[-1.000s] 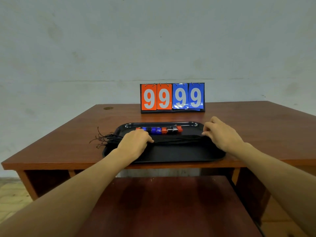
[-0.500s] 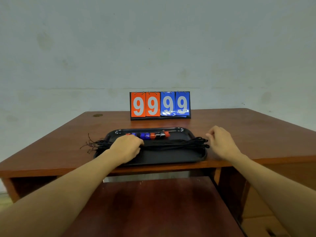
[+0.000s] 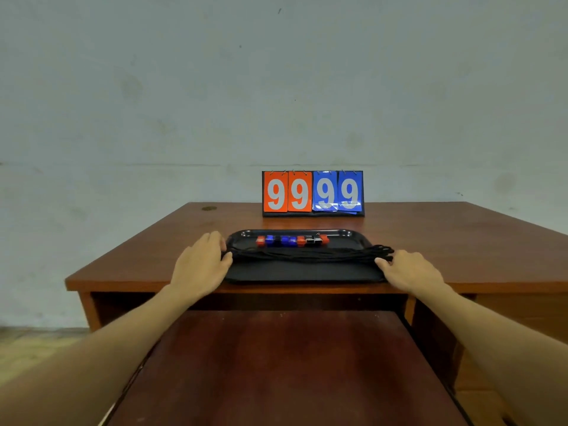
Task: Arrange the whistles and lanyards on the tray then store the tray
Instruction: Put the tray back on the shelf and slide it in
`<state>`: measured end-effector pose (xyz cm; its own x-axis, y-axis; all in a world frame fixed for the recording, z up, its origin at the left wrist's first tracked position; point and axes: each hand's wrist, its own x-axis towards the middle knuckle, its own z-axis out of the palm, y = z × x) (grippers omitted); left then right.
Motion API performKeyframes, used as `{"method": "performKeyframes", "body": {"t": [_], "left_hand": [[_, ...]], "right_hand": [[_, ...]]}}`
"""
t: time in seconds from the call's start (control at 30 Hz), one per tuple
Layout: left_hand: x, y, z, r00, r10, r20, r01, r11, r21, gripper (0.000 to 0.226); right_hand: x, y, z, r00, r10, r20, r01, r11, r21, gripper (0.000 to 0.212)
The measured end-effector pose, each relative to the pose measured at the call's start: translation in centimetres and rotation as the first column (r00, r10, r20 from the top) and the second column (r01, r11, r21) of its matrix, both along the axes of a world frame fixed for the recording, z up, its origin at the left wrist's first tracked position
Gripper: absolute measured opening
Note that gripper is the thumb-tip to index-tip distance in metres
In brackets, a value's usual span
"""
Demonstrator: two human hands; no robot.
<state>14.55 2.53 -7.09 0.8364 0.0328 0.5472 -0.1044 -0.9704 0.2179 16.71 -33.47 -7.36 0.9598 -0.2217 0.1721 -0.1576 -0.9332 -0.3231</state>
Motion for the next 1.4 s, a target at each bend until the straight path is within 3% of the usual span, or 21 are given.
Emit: {"method": "performKeyframes", "body": {"t": [0.17, 0.5, 0.83, 1.0, 1.1, 1.23, 1.4], "left_hand": [[-0.3, 1.9, -1.0, 0.958, 0.177, -0.225, -0.177, 0.984, 0.020, 0.032], [1.9, 0.5, -1.3, 0.915, 0.177, -0.362, -0.231, 0.966, -0.112, 0.033], [1.9, 0.5, -2.2, 0.947, 0.068, -0.313, -0.190, 0.906, -0.379, 0.009], [-0.2, 0.9, -2.0, 0.958, 0.063, -0.281, -0.195, 0.860, -0.472, 0.021], [-2.6, 0.7, -1.3, 0.963, 0.068, -0.262, -0.206, 0.813, -0.545, 0.018], [-6.0, 0.6, -0.1, 0.964, 0.098, -0.247, -0.230, 0.774, -0.589, 0.036], [-10.4, 1.1, 0.5, 0.983, 0.099, -0.156, -0.177, 0.752, -0.635, 0.021]], "right_hand": [[0.1, 0.1, -0.4, 0.999, -0.027, -0.030, 0.028, 0.998, 0.052, 0.043], [0.4, 0.5, -0.6, 0.994, -0.041, -0.106, 0.050, 0.995, 0.089, 0.027], [-0.9, 1.3, -0.7, 0.995, -0.086, -0.052, 0.092, 0.990, 0.106, 0.025], [-3.5, 1.2, -0.3, 0.996, -0.076, -0.051, 0.076, 0.997, 0.004, 0.036], [-5.8, 1.6, 0.2, 0.997, -0.073, -0.037, 0.073, 0.997, 0.007, 0.035], [-8.8, 1.8, 1.0, 0.998, -0.066, -0.014, 0.067, 0.997, 0.042, 0.034], [-12.2, 2.3, 0.6, 0.995, -0.082, 0.065, 0.079, 0.995, 0.055, 0.030]]}}
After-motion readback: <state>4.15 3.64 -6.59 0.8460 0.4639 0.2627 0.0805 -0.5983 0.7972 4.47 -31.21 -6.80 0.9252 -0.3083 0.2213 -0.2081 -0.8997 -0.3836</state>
